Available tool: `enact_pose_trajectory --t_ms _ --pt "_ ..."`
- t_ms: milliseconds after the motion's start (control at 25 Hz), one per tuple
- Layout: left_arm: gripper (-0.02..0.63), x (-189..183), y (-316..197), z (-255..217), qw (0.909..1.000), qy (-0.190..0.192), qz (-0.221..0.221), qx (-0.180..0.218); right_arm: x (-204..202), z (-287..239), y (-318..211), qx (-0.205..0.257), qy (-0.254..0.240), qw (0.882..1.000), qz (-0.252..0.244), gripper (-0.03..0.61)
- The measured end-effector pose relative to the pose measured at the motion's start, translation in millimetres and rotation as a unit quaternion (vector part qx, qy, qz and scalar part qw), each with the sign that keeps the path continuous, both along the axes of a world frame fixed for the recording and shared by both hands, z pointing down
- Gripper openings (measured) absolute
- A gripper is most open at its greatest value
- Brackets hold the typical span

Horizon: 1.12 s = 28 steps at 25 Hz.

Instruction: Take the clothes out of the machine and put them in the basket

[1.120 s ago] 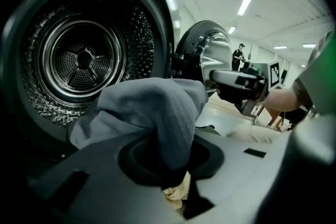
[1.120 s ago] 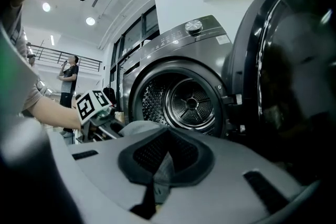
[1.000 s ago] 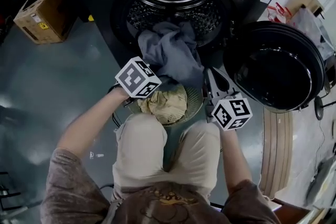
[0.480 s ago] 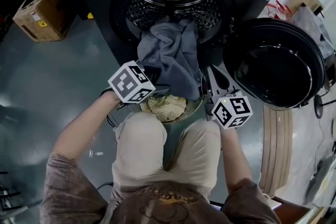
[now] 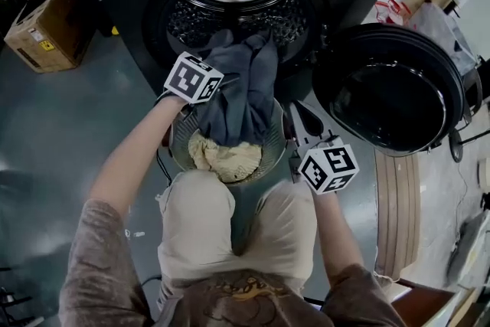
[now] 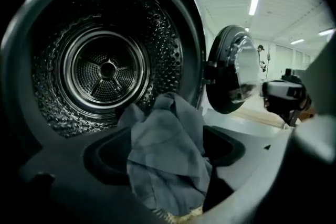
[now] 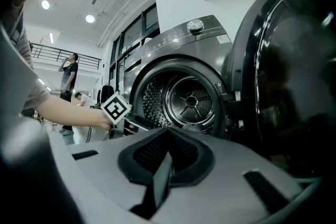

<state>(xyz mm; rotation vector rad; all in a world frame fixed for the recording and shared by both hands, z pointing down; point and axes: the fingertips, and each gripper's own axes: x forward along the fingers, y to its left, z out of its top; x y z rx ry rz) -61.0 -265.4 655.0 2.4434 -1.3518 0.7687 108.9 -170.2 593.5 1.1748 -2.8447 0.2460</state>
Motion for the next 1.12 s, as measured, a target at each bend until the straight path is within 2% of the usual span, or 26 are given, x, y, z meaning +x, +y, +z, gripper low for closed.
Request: enact_pose_trajectory --t_ms 120,240,400,560,760,880,1000,1120 --pt "0.425 -10 -39 18 0.9993 -0.029 -0.023 0.003 1 1 1 -0.002 0.005 1.0 0.004 -0.003" --pt "0.425 -17 -65 36 0.9982 -0.047 -0.036 -0.011 4 3 0 -0.004 0.01 1.0 0.01 -0.003" --pt "0.424 -19 -78 63 0.9957 -0.074 -0.033 -0.045 10 7 -1 -0.008 0.015 1.0 0.02 -0.003" --pt "0.412 -19 -86 77 0.9924 -0.107 -0.029 -0.054 16 10 -5 -0.011 0.019 0.999 0.027 -0.003" --pt "0.322 -21 -88 76 0.9897 -0.128 -0.039 -0.05 15 12 -6 -0.012 0.019 0.999 0.025 -0.003" --pt "0.242 -18 -88 71 0.9904 -0.123 -0.041 -0.046 15 13 -5 -0.014 0.017 0.999 0.025 -0.003" --pt "0.134 -12 -83 68 0.9913 -0.115 -0.044 -0.046 15 14 -3 -0.015 0.015 0.999 0.024 -0.003" --pt "0.086 -11 -75 69 0.9932 -0.087 -0.048 -0.06 16 13 -1 -0.015 0.012 1.0 0.024 -0.003"
